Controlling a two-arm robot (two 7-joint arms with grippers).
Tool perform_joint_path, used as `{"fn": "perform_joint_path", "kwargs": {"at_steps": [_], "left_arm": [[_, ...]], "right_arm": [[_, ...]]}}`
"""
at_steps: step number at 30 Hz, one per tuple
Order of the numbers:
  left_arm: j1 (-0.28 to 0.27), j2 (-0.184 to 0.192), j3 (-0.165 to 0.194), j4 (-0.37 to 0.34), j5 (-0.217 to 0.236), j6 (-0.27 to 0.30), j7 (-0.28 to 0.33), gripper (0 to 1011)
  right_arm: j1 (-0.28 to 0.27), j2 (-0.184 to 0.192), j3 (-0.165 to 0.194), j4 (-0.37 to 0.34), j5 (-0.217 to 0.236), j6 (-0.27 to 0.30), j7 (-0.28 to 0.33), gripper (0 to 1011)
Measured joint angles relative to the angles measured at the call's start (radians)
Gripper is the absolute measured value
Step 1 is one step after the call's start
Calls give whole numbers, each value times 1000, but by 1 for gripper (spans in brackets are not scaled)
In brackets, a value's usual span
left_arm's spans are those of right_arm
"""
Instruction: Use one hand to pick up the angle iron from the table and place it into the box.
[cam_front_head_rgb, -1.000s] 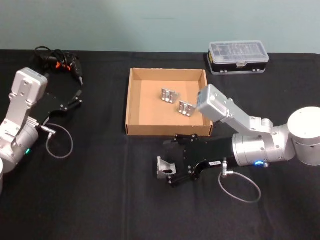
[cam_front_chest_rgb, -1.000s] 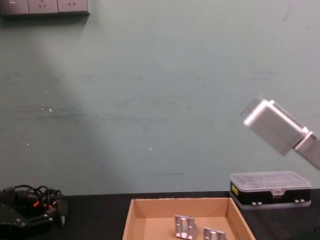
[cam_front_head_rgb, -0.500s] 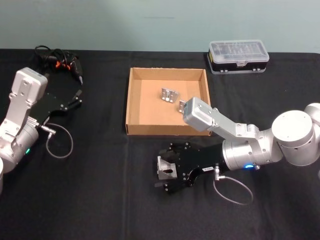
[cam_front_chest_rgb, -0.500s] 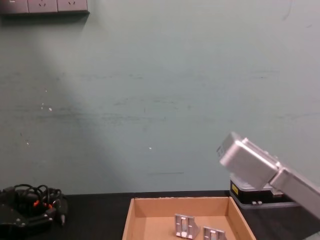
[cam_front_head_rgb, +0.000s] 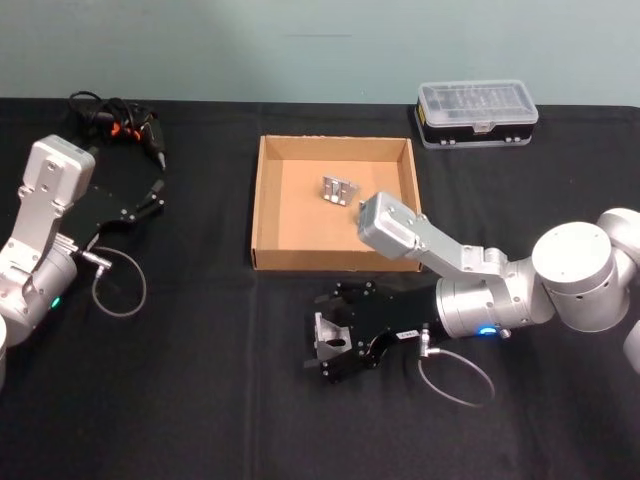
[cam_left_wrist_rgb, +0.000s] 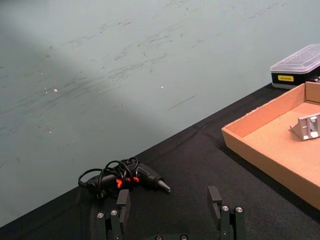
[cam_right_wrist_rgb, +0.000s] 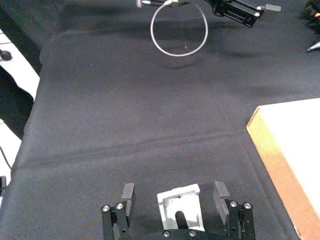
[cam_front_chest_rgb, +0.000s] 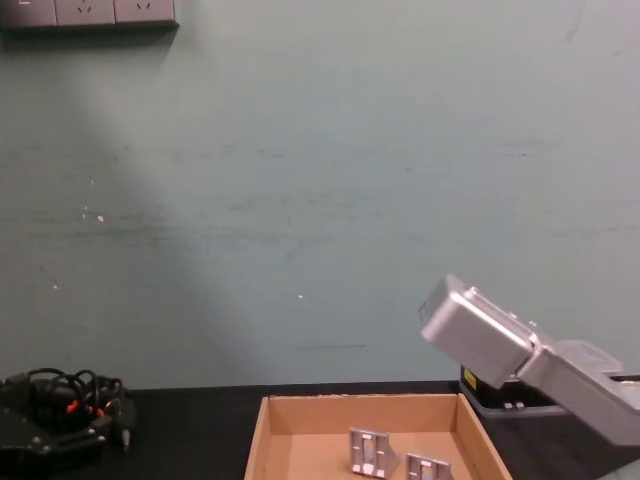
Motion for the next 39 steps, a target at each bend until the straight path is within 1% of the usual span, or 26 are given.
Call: {"fn": "perform_joint_path", "kwargs": {"at_steps": [13,21,23,24,25,28,30,32,35,37,39], "left_arm": [[0,0,0,0,0,0,0,1011],[0,0,0,0,0,0,0,1011],[0,0,0,0,0,0,0,1011],[0,0,0,0,0,0,0,1011],[0,0,0,0,0,0,0,1011],[0,0,0,0,0,0,0,1011],[0,0,0,0,0,0,0,1011],[0,0,0,0,0,0,0,1011],[0,0,0,0,0,0,0,1011],[0,0,0,0,0,0,0,1011],[0,0,0,0,0,0,0,1011]], "right_arm": [[8,-31,-18,34,-25,-4,-10,1004],[8,-29,-18,33,-26,-3,-11,1004],[8,-29,-18,33,-26,-3,-11,972],[8,-29,-18,32,-25,-3,-11,935],[8,-29,-18,32,-25,-3,-11,935],[7,-29,-18,32,-25,-3,-11,842],[7,-28,-17,32,-25,-3,-11,814],[7,-28,-17,31,-25,-3,-11,737],[7,-28,-17,31,-25,-3,-11,654],[7,-28,-17,31,-25,-3,-11,556],[7,-28,-17,31,-24,-3,-11,513]]}}
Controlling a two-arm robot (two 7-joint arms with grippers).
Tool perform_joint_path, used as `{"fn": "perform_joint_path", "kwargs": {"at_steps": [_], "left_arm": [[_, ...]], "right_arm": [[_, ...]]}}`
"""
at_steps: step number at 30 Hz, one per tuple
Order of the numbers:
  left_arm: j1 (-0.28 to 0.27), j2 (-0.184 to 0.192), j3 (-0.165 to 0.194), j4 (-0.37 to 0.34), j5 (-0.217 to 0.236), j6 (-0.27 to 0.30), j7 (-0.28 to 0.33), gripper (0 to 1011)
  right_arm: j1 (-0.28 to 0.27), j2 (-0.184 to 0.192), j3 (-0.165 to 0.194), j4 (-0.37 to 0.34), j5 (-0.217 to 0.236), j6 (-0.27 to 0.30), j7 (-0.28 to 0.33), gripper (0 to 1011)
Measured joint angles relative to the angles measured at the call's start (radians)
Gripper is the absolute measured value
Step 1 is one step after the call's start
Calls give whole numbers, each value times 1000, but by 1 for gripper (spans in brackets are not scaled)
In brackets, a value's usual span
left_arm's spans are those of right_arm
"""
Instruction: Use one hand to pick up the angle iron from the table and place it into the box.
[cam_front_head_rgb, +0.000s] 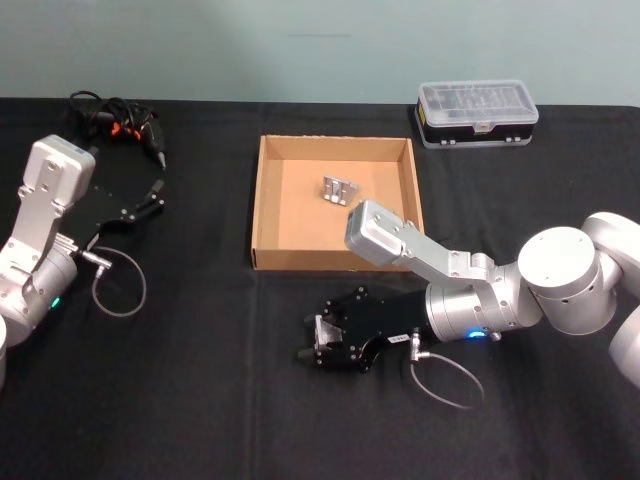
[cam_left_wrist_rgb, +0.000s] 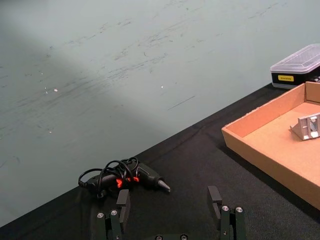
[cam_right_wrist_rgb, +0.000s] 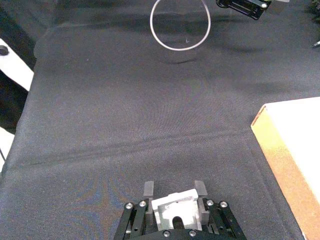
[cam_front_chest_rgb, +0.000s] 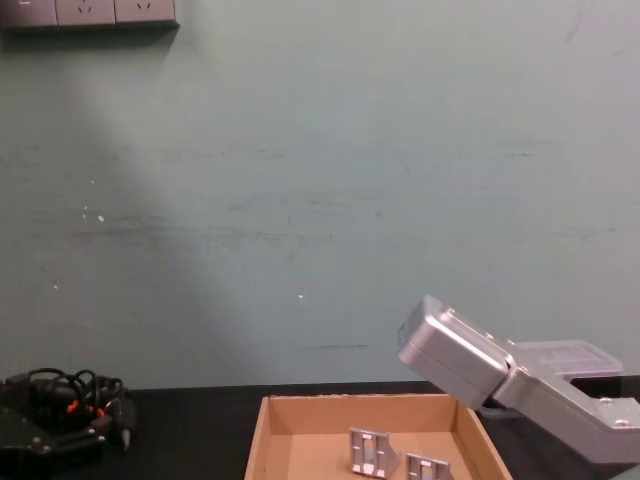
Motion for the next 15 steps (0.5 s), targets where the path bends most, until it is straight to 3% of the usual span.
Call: {"fn": "perform_joint_path", "kwargs": {"at_steps": [15], "left_arm": [[0,0,0,0,0,0,0,1011]], "right_arm": [[0,1,0,0,1,0,0,479]]}}
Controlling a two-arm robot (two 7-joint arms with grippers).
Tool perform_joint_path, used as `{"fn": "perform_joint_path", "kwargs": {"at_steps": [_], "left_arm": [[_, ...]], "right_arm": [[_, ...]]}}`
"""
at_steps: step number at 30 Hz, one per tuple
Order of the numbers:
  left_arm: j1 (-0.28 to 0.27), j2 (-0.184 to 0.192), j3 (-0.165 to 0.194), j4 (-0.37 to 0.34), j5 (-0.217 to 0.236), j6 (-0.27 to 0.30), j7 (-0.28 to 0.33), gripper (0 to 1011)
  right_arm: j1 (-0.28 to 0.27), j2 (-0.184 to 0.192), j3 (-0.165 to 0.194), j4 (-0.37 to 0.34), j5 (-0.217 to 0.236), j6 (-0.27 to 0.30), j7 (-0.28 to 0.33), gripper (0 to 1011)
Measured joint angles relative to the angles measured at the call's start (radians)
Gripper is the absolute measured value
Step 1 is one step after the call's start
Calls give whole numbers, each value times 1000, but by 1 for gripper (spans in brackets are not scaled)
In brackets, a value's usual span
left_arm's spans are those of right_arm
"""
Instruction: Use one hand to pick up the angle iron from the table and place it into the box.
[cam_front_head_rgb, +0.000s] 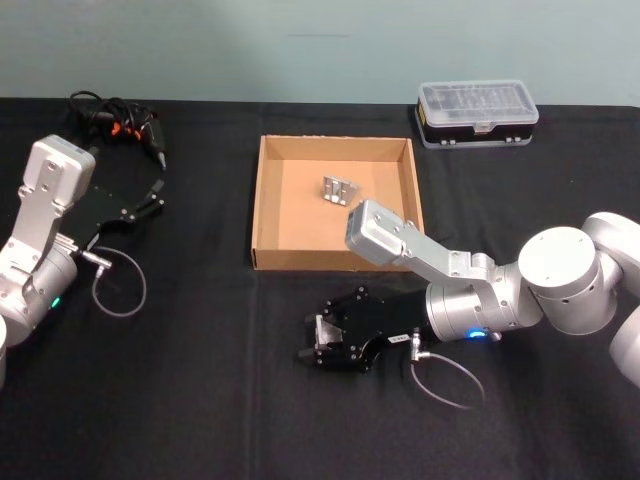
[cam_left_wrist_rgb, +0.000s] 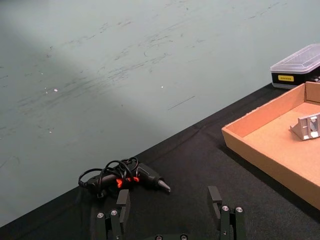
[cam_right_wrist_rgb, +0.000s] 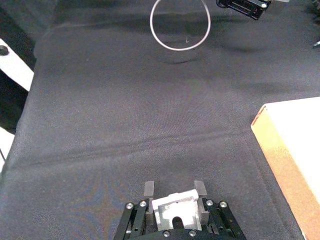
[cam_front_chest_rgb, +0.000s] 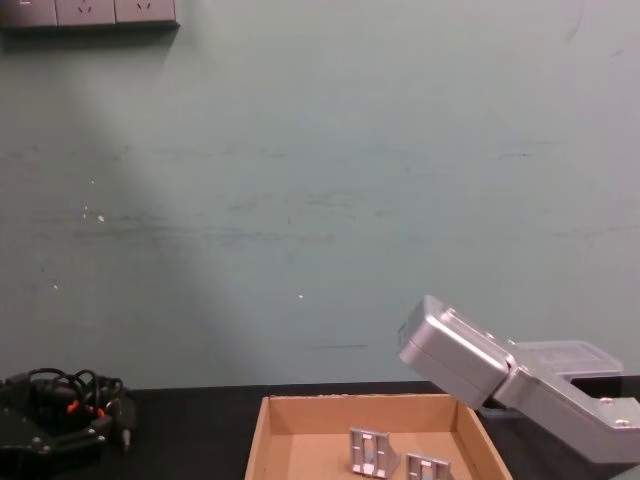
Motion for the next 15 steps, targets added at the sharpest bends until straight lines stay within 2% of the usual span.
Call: {"fn": "perform_joint_path", "kwargs": {"at_steps": [10,15], "left_arm": [[0,0,0,0,0,0,0,1011],[0,0,0,0,0,0,0,1010]], "right_arm": [[0,0,0,0,0,0,0,479],[-8,5,18,-18,12,2,-11,479]]}}
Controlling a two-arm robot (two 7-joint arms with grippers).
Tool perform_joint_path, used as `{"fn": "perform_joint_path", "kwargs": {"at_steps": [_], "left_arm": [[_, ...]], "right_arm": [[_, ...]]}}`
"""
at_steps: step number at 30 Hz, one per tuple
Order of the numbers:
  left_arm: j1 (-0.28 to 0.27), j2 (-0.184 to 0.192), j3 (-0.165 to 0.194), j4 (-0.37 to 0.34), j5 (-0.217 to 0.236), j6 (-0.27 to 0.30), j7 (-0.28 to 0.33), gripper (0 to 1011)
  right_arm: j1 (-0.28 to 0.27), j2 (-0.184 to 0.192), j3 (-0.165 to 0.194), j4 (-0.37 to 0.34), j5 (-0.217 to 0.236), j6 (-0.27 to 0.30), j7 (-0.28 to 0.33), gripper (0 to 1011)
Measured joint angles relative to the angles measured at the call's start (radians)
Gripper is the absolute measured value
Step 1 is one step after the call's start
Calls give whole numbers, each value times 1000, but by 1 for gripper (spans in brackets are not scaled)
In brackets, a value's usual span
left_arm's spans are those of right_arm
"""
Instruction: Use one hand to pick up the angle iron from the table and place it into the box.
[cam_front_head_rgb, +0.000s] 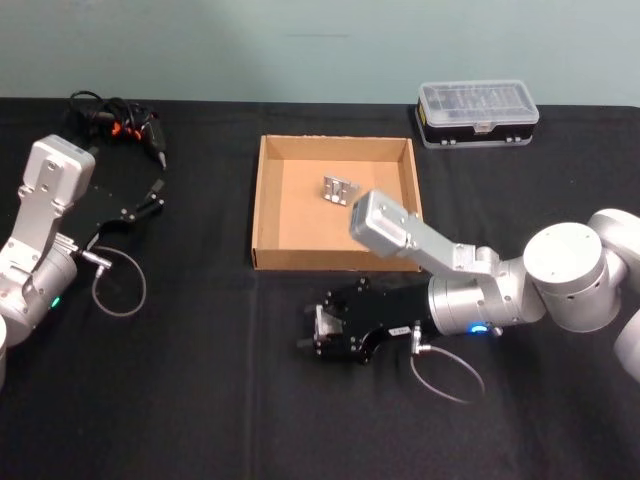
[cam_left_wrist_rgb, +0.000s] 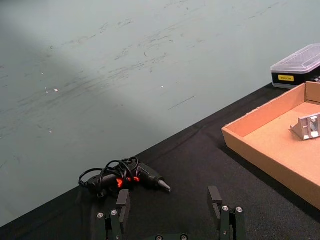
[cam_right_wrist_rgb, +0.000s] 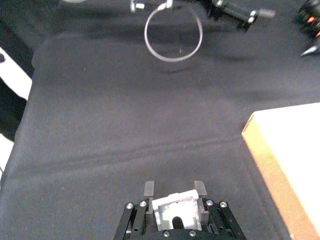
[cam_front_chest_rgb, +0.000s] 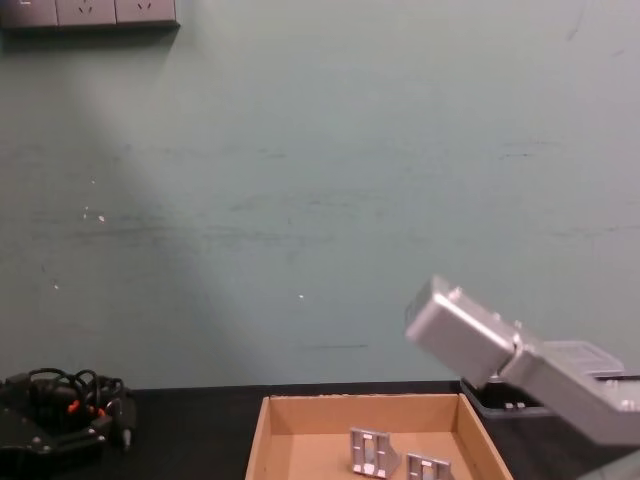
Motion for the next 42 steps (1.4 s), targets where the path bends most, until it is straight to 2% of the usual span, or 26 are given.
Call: {"fn": "perform_joint_path", "kwargs": {"at_steps": [10,17,30,38,42], "left_arm": [[0,0,0,0,0,0,0,1011],[0,0,0,0,0,0,0,1011],[0,0,0,0,0,0,0,1011],[0,0,0,0,0,0,0,1011],[0,0,0,0,0,0,0,1011]], "right_arm": [[-3,8,49,-70,42,26,-31,479],[28,-14,72,-80,59,61,-70,479],[121,-119,99,56,58,131,-158,479],[171,-198,101,193,22,169,-209,479],[180,-216,101,229,11,173,-213,479]]}}
